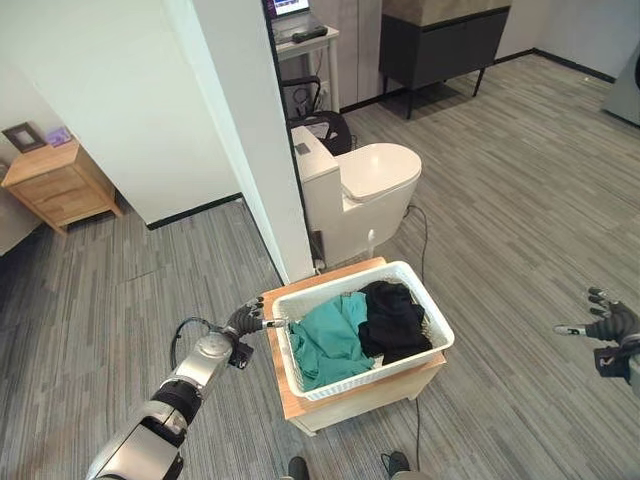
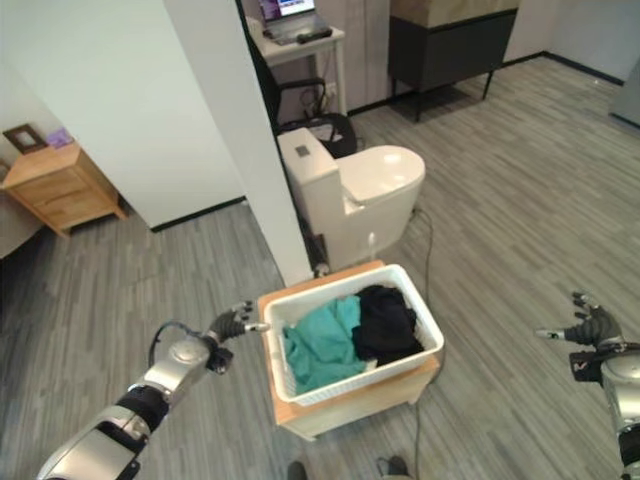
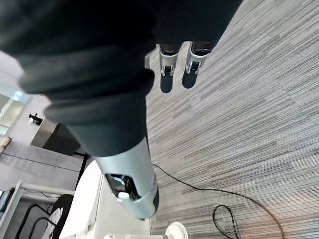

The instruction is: Grab the laundry basket,head to the washer,open it,put in the laundry and shut it.

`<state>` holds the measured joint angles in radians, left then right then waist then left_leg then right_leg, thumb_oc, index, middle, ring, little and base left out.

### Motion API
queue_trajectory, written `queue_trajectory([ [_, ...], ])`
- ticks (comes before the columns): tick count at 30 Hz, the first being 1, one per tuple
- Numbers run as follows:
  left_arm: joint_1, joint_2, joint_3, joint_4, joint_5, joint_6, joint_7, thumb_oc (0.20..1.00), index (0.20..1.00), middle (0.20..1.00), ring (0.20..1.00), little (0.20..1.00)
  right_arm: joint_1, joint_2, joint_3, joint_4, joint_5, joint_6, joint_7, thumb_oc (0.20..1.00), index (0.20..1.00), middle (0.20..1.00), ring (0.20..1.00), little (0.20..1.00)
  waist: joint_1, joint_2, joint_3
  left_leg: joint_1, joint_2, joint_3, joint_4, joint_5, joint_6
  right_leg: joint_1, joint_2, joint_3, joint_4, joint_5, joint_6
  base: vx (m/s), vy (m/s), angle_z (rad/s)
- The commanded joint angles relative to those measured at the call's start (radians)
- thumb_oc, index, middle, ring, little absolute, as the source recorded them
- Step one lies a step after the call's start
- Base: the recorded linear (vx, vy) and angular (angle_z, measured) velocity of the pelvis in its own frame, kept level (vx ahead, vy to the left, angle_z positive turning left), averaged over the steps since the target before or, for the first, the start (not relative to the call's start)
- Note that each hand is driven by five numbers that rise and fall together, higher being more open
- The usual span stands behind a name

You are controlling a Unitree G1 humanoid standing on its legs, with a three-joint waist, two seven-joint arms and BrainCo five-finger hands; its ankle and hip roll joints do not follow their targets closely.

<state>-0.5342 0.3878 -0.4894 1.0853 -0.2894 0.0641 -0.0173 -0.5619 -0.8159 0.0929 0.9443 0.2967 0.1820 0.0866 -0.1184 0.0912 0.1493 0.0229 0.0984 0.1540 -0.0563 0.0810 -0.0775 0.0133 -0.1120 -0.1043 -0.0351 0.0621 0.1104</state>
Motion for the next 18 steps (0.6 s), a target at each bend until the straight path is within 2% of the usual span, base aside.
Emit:
queue_trajectory([
  [1, -0.582, 0.043, -0.149, 0.506, 0.190, 0.002, 0.120, 1.000, 1.000, 1.000, 1.000, 1.000, -0.519, -0.071, 0.456, 0.321, 0.001, -0.051, 0.022, 1.000, 1.000, 1.000, 1.000, 1.000, 0.049, -0.062, 0.091, -0.157, 0.071, -0.023, 0.061, 0.006, -0.017, -0.148, 0.024, 0.036, 0.104, -0.070, -0.011, -0.21, -0.064, -0.40],
  [7, -0.714, 0.108, -0.147, 0.547, 0.127, 0.013, 0.110, 1.000, 1.000, 1.000, 1.000, 1.000, -0.742, 0.015, 0.624, 0.441, -0.050, -0.043, 0.027, 1.000, 1.000, 1.000, 1.000, 1.000, 0.061, -0.080, 0.119, -0.241, 0.079, -0.014, 0.044, 0.045, -0.022, -0.258, 0.035, 0.034, 0.129, -0.049, -0.010, -0.11, -0.050, -0.01],
  [18, -0.729, 0.070, -0.196, 0.563, 0.133, 0.024, 0.065, 1.000, 1.000, 1.000, 1.000, 1.000, -0.796, 0.062, 0.662, 0.532, -0.062, -0.041, 0.041, 1.000, 1.000, 1.000, 1.000, 1.000, 0.068, -0.068, 0.147, -0.257, 0.070, -0.018, 0.029, 0.059, -0.022, -0.273, 0.035, 0.029, 0.126, -0.045, -0.015, 0.00, -0.004, 0.02],
])
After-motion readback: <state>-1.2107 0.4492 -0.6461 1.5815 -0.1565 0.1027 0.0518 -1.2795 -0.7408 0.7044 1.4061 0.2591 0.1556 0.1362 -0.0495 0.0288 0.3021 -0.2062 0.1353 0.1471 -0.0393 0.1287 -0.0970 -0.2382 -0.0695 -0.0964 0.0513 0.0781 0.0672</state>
